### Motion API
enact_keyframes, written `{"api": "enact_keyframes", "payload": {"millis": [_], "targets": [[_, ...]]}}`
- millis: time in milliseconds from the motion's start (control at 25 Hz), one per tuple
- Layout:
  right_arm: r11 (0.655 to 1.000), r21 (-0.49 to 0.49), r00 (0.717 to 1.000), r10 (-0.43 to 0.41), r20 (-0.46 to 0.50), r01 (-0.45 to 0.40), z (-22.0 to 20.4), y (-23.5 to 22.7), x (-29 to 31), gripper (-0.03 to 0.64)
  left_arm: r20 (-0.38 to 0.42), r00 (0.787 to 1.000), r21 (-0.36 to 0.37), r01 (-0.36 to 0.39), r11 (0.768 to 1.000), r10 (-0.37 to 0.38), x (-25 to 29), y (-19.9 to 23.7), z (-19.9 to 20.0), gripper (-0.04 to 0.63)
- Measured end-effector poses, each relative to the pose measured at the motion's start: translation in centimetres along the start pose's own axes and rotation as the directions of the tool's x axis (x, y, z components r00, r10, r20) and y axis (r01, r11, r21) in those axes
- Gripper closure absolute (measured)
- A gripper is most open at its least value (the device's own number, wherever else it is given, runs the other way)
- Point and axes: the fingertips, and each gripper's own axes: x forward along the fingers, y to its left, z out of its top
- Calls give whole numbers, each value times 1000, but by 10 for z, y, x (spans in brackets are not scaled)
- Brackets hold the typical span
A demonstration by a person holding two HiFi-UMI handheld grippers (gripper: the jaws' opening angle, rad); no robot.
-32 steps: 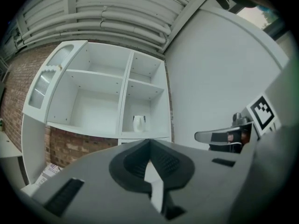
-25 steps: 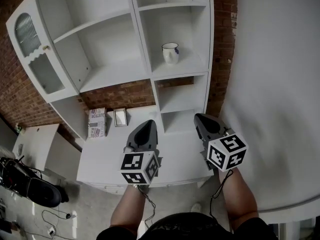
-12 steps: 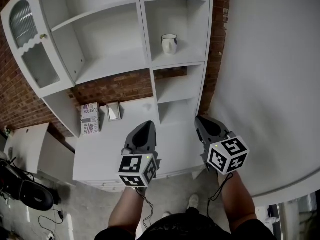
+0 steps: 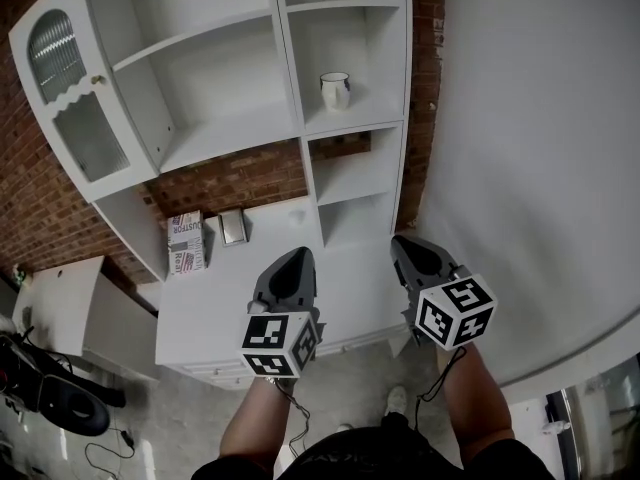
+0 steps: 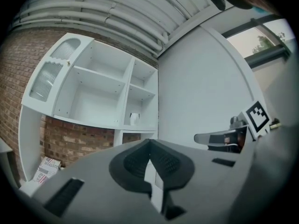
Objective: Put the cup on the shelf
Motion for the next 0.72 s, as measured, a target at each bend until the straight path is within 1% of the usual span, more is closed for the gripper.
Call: {"api": "enact_keyframes", "payload": {"millis": [320, 720], "targets": [[1000, -5, 1000, 2, 8, -2, 2, 13, -13, 617, 10, 1000, 0, 7, 1000, -7, -17, -6, 5, 591], [1000, -10, 1000, 3, 15, -3, 5, 17, -19, 617, 11, 1000, 7, 13, 1000, -13, -22, -10, 6, 591]]}}
